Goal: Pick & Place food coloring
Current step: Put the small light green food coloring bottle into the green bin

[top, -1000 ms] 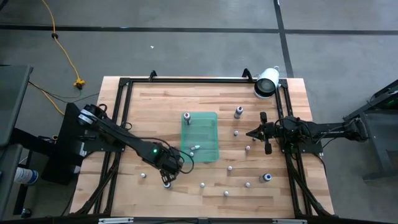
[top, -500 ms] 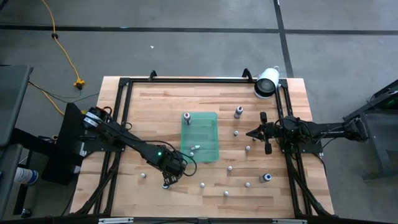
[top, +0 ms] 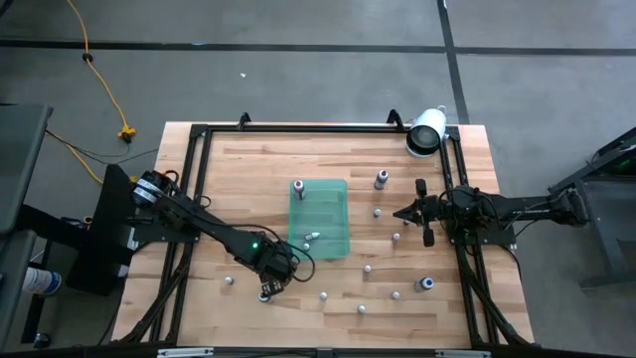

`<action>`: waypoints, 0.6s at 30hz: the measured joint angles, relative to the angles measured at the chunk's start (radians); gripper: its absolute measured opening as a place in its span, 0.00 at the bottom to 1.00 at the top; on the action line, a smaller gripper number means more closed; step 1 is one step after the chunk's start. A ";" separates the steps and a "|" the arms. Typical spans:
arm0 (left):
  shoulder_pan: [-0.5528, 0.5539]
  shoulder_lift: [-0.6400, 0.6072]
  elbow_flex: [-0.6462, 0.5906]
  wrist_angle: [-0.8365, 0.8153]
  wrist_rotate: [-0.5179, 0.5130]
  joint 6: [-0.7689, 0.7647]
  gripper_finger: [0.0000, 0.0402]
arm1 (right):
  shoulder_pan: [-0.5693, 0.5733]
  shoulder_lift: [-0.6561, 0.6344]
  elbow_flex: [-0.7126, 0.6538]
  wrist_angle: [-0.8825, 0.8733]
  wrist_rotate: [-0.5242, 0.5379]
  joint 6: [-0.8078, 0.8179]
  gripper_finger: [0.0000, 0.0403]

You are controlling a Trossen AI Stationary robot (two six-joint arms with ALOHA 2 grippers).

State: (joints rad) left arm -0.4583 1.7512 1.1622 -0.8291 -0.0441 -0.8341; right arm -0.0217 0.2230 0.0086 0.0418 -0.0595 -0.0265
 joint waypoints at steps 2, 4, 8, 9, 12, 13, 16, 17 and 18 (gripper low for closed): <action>0.000 0.000 0.000 0.000 0.000 0.000 0.22 | 0.000 0.000 0.000 0.000 0.000 0.000 0.00; 0.000 0.000 0.000 0.000 -0.001 0.000 0.17 | 0.000 0.000 0.000 0.000 0.000 0.000 0.00; 0.000 -0.001 0.001 0.000 -0.008 0.000 0.09 | 0.000 0.000 0.000 0.000 0.000 0.000 0.00; 0.000 -0.002 0.001 0.000 -0.011 0.000 0.08 | 0.000 0.000 0.000 0.000 0.000 0.000 0.00; 0.000 -0.002 0.001 0.000 -0.013 0.000 0.07 | 0.000 0.000 0.000 0.000 0.000 0.000 0.00; 0.000 -0.002 0.001 0.000 -0.013 0.000 0.07 | 0.000 0.000 0.000 0.000 0.000 0.000 0.00; 0.000 -0.006 0.001 -0.004 -0.013 0.000 0.08 | 0.000 0.000 0.000 0.000 0.000 0.000 0.00; 0.000 -0.007 0.001 -0.009 -0.013 0.000 0.08 | 0.000 0.000 0.000 0.000 0.000 0.000 0.00; 0.001 -0.007 0.006 -0.022 -0.014 0.000 0.08 | 0.000 0.000 0.000 0.000 0.000 0.000 0.00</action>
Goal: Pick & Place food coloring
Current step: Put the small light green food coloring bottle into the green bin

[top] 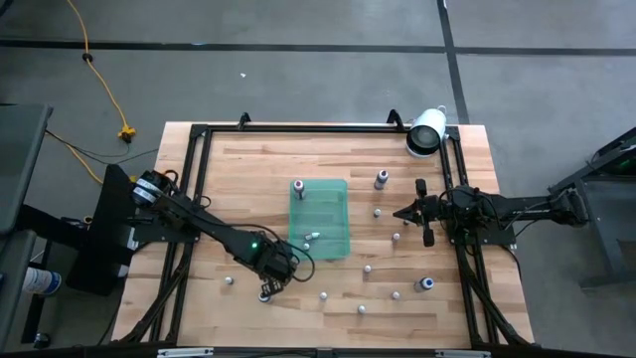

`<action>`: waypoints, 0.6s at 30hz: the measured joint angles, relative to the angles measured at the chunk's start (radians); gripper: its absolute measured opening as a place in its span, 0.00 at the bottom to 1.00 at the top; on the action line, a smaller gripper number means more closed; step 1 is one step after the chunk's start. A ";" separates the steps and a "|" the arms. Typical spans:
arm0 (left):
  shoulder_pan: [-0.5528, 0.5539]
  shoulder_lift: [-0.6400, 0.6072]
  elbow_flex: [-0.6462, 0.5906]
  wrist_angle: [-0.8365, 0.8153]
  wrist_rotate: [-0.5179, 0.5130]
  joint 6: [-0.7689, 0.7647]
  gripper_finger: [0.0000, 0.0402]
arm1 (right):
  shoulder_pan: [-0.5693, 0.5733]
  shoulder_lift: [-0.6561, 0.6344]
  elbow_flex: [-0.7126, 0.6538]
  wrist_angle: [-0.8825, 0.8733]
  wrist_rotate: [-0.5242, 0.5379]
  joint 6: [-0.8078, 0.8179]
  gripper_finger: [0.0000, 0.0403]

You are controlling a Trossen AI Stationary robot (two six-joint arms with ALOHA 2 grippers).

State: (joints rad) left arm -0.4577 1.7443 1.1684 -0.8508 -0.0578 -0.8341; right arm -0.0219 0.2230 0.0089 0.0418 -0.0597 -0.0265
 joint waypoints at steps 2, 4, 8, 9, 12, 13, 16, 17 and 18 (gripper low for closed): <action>0.001 0.000 0.017 -0.029 0.000 0.000 0.08 | 0.000 0.000 0.000 0.000 0.000 0.000 0.00; 0.009 -0.001 0.034 -0.054 -0.001 0.000 0.08 | 0.000 0.000 0.000 0.000 0.000 0.000 0.00; 0.020 -0.001 0.069 -0.080 -0.001 0.000 0.08 | 0.000 0.000 0.000 0.000 0.000 0.000 0.00; 0.021 -0.001 0.079 -0.087 -0.001 0.000 0.08 | 0.000 0.000 0.000 0.000 0.000 0.000 0.00; 0.033 -0.001 0.117 -0.123 -0.002 0.000 0.08 | 0.000 0.000 0.000 0.000 0.000 0.000 0.00; 0.034 -0.001 0.129 -0.131 -0.002 0.000 0.08 | 0.000 0.000 0.000 0.000 0.000 0.000 0.00; 0.048 -0.001 0.170 -0.181 -0.010 0.000 0.08 | 0.000 0.000 0.000 0.000 0.000 0.000 0.00; 0.053 -0.001 0.185 -0.195 -0.013 0.000 0.08 | 0.000 0.000 0.000 0.000 0.000 0.000 0.00; 0.057 -0.001 0.201 -0.209 -0.017 0.001 0.08 | 0.000 0.000 0.000 0.000 0.000 0.000 0.00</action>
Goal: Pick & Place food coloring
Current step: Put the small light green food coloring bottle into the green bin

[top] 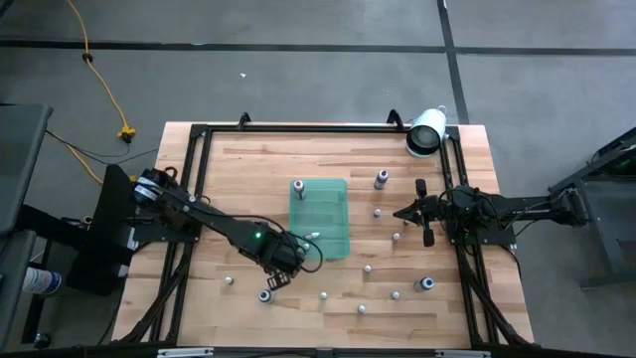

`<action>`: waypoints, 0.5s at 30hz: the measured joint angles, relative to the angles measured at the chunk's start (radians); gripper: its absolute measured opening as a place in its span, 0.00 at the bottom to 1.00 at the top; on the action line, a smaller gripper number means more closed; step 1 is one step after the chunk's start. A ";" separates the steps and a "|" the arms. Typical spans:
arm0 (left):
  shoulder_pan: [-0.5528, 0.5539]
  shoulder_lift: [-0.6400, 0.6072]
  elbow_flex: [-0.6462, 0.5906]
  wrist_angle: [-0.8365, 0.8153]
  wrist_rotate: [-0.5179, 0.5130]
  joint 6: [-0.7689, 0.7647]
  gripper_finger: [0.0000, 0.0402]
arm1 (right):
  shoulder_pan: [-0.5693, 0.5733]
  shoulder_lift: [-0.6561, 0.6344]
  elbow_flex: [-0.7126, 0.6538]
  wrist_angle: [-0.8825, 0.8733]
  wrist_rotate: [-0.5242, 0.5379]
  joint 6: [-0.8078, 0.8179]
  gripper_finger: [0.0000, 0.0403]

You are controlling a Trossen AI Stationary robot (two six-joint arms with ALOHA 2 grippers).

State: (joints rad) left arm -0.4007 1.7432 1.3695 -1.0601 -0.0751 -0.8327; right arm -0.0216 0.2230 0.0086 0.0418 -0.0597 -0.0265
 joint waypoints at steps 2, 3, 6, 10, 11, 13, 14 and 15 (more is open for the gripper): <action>0.011 0.000 0.028 -0.031 -0.009 0.007 0.08 | 0.000 0.000 0.000 0.000 0.000 0.000 0.00; 0.015 0.000 0.045 -0.044 -0.012 0.011 0.08 | 0.000 0.000 0.000 0.000 0.000 0.000 0.00; 0.034 -0.001 0.097 -0.085 -0.023 0.017 0.08 | 0.000 0.000 0.000 0.000 0.000 0.000 0.00; 0.070 -0.001 0.156 -0.101 -0.036 0.017 0.08 | 0.000 0.000 0.000 0.000 0.000 0.000 0.00; 0.081 -0.001 0.167 -0.101 -0.037 0.017 0.08 | 0.000 0.000 0.000 0.000 0.000 0.000 0.00; 0.100 -0.001 0.183 -0.101 -0.038 0.017 0.08 | 0.000 0.000 0.000 0.000 0.000 0.000 0.00; 0.110 0.000 0.189 -0.100 -0.037 0.016 0.08 | 0.000 0.000 0.000 0.000 0.000 0.000 0.00; 0.121 0.004 0.197 -0.097 -0.035 0.016 0.08 | 0.000 0.000 0.000 0.000 0.000 0.000 0.00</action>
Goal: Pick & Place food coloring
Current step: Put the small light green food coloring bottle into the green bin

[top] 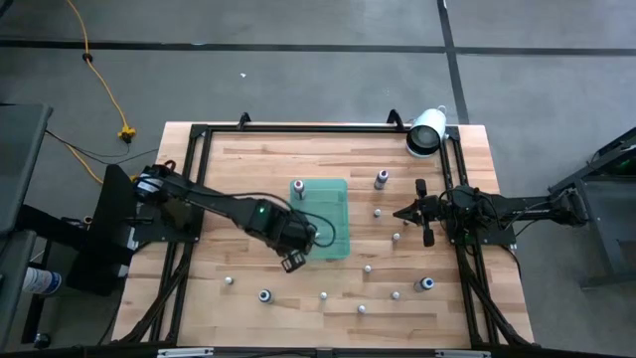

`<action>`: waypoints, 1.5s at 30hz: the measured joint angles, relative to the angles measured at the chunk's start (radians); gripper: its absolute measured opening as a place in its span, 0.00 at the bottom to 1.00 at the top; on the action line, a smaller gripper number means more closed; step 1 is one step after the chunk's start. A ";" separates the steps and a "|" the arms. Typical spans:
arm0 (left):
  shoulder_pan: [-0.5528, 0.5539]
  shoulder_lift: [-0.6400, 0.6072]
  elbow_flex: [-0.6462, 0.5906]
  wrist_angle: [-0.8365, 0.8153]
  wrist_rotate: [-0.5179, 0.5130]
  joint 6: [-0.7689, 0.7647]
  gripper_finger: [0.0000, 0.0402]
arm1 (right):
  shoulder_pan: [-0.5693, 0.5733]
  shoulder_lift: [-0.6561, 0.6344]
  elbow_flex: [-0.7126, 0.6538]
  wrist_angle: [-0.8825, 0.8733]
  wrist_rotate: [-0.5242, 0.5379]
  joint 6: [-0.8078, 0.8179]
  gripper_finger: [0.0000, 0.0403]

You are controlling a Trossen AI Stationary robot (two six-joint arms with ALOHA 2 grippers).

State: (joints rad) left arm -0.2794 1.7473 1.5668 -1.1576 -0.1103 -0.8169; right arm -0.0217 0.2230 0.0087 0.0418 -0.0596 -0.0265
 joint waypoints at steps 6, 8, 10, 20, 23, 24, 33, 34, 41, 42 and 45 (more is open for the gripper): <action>0.047 0.016 0.021 0.071 0.019 -0.002 0.08 | 0.000 0.000 0.000 0.000 0.000 0.000 0.00; 0.058 0.026 0.019 0.095 0.038 -0.003 0.08 | 0.000 0.000 0.000 0.000 0.000 0.000 0.00; 0.068 0.052 0.029 0.126 0.064 -0.001 0.08 | 0.000 0.000 0.000 0.000 0.000 0.000 0.00; 0.111 0.258 0.220 0.076 0.074 0.083 0.08 | 0.000 0.012 0.000 0.001 0.000 0.000 0.00; 0.114 0.316 0.277 0.047 0.074 0.104 0.08 | 0.000 0.014 0.000 -0.002 0.000 0.000 0.00; 0.117 0.325 0.287 0.050 0.071 0.106 0.08 | 0.000 0.020 0.000 -0.001 0.001 0.000 0.00; 0.116 0.393 0.302 0.017 0.063 0.105 0.08 | 0.000 0.029 0.000 -0.002 0.000 0.000 0.00; 0.116 0.395 0.298 -0.003 0.063 0.104 0.08 | 0.000 0.031 0.000 -0.003 0.000 0.000 0.00; 0.116 0.424 0.302 0.025 0.046 0.053 0.08 | 0.000 0.037 0.000 0.000 0.000 0.000 0.00; 0.116 0.428 0.302 0.031 0.045 0.048 0.08 | 0.000 0.038 0.000 -0.001 0.000 0.000 0.00; 0.116 0.436 0.298 0.037 0.043 0.021 0.08 | 0.000 0.039 0.000 -0.002 0.000 0.000 0.00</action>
State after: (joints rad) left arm -0.1638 2.1830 1.8648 -1.1205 -0.0669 -0.7964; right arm -0.0219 0.2615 0.0086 0.0400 -0.0597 -0.0265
